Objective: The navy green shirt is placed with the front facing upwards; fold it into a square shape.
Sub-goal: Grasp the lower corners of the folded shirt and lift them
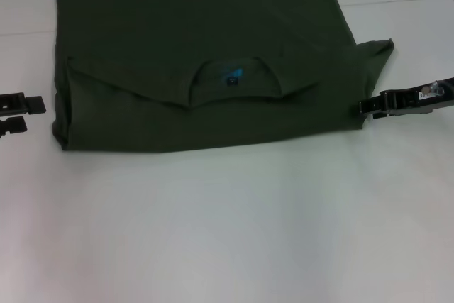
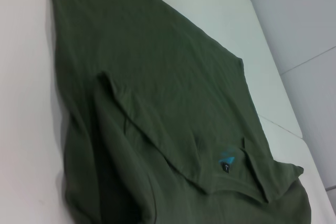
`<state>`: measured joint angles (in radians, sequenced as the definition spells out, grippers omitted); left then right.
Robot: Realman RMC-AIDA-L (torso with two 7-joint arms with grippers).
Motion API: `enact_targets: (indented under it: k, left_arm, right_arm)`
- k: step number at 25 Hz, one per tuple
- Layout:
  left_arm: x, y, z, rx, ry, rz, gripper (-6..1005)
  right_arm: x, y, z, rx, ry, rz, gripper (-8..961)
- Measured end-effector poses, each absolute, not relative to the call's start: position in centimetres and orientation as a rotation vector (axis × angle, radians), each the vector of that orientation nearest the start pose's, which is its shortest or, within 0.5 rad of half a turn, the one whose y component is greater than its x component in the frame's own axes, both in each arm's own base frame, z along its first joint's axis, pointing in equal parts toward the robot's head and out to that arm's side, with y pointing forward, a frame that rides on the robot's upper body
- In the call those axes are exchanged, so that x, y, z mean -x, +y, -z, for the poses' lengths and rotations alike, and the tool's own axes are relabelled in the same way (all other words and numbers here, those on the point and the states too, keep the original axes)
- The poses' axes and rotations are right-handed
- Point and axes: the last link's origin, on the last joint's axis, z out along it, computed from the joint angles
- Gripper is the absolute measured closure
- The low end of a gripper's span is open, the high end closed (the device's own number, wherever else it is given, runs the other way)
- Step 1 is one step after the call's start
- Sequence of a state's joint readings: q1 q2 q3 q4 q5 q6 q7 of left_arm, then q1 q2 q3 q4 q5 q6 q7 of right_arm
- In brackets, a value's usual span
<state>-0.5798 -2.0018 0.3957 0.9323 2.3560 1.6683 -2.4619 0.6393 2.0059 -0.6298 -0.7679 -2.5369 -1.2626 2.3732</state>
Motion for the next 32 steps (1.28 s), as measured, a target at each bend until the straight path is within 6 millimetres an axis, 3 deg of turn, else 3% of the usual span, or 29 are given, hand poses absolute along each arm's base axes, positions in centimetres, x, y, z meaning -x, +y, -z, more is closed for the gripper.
enact_targets:
  k: [8, 32]
  left_arm:
    - [29.3, 34.6, -9.6, 2.107, -1.829, 0.591, 309]
    - [29.4, 34.7, -9.6, 2.100, -1.823, 0.596, 308]
  right_arm:
    - [-30.8, 38.7, -4.5, 2.109, 1.595, -0.230, 369]
    - [-30.9, 38.7, -3.9, 2.123, 1.579, -0.190, 390]
